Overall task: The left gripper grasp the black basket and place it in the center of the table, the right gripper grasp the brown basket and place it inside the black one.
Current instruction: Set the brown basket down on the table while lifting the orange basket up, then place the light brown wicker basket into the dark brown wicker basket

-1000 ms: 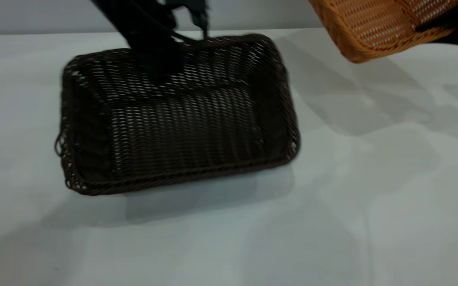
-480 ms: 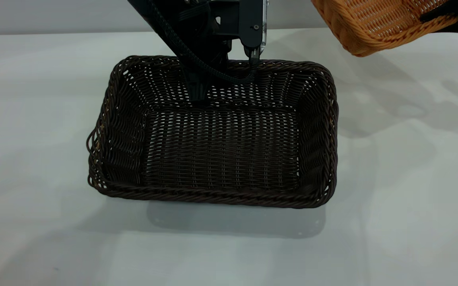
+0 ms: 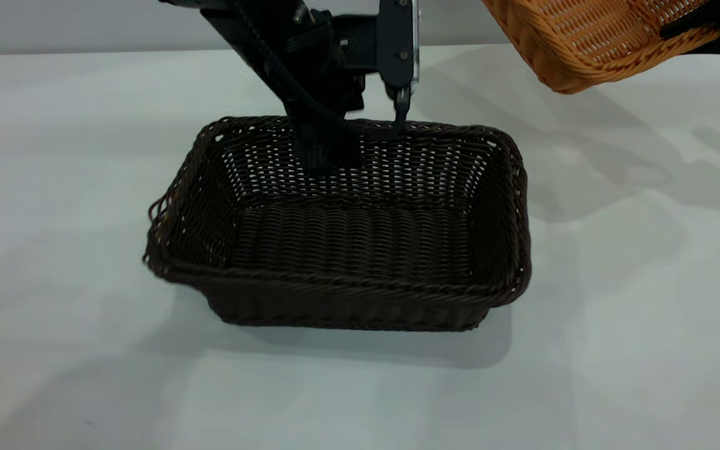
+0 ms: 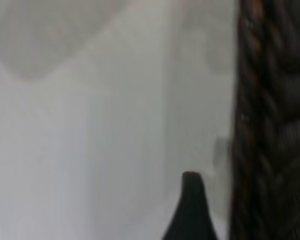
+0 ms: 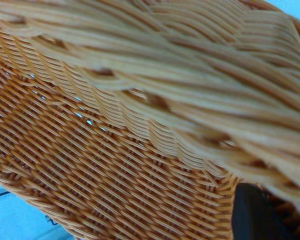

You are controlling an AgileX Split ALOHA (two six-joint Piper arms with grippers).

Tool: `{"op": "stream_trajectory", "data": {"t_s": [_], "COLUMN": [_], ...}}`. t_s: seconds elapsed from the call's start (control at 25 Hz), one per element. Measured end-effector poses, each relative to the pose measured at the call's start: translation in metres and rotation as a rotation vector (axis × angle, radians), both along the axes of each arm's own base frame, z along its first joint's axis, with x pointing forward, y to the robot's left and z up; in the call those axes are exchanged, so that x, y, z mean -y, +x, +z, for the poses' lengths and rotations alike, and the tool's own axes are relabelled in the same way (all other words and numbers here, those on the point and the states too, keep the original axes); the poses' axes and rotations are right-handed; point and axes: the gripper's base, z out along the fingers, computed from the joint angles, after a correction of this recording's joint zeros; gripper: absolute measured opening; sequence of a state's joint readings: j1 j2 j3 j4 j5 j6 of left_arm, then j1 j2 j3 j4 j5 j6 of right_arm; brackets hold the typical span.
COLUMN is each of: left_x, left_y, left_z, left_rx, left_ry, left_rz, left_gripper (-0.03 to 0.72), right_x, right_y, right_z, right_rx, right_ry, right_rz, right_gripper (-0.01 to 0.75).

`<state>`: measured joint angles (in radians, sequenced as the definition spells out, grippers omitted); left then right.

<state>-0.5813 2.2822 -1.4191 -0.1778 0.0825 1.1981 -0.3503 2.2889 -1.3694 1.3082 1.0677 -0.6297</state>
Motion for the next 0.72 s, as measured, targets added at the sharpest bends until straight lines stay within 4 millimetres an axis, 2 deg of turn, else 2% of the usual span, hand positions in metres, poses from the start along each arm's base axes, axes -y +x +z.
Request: {"op": "stream_trajectory", "data": {"t_s": [0.12,0.24,0.36,0.48,0.6,0.72], "left_x": [-0.002,-0.017,-0.051,-0.099,-0.143,-0.179], "left_y": [0.000,-0.001,0.003,0.012,0.019,0.024], "left_z": [0.025,0.056,0.090,0.121,0.144,0.159], "left_rx": [-0.020,-0.111,-0.188,-0.217,-0.205,-0.170], "left_ry": [-0.065,-0.112,-0.141,-0.185,-0.243,-0.295], "left_rz": [0.092,0.229,0.381,0.552,0.704,0.821], "left_gripper": [0.573,0.577,0.576,0.578,0.578,0.579], "right_x": [-0.001,-0.003,-0.003,-0.003,-0.006,-0.022], "right_y": [-0.001,-0.004,-0.006,-0.009,-0.015,-0.022], "right_z": [0.001,0.002,0.007,0.024,0.044,0.054], "right_rx": [-0.002,-0.006,-0.011,-0.013,-0.034,-0.092], "right_ry": [0.012,0.026,0.011,-0.031,-0.103,-0.199], "right_rz": [0.020,0.051,0.072,0.093,0.147,0.246], "right_gripper": [0.082,0.081,0.082,0.082,0.082,0.082]}}
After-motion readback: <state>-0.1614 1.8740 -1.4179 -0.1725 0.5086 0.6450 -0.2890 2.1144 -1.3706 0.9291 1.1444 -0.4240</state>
